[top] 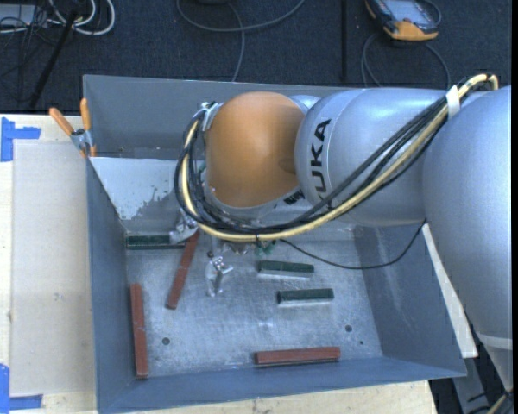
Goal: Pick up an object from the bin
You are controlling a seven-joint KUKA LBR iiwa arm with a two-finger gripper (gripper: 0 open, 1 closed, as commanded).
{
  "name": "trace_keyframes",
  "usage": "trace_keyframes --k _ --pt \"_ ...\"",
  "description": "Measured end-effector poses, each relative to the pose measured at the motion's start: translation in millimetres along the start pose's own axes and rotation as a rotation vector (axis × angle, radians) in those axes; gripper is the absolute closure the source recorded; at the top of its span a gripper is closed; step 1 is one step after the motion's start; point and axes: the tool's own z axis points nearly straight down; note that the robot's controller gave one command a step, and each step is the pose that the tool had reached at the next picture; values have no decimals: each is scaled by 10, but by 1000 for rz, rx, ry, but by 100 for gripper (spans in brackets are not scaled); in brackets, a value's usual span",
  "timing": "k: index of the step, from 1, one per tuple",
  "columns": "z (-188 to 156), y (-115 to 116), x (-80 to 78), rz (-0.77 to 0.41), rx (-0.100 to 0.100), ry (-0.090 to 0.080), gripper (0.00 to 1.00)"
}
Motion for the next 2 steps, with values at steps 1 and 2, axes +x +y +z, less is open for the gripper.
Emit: trace_keyframes --k 1,2 --pt "531 -21 -234 -309 2 -5 0" --pt "697 114 -331 -461 5 -11 100"
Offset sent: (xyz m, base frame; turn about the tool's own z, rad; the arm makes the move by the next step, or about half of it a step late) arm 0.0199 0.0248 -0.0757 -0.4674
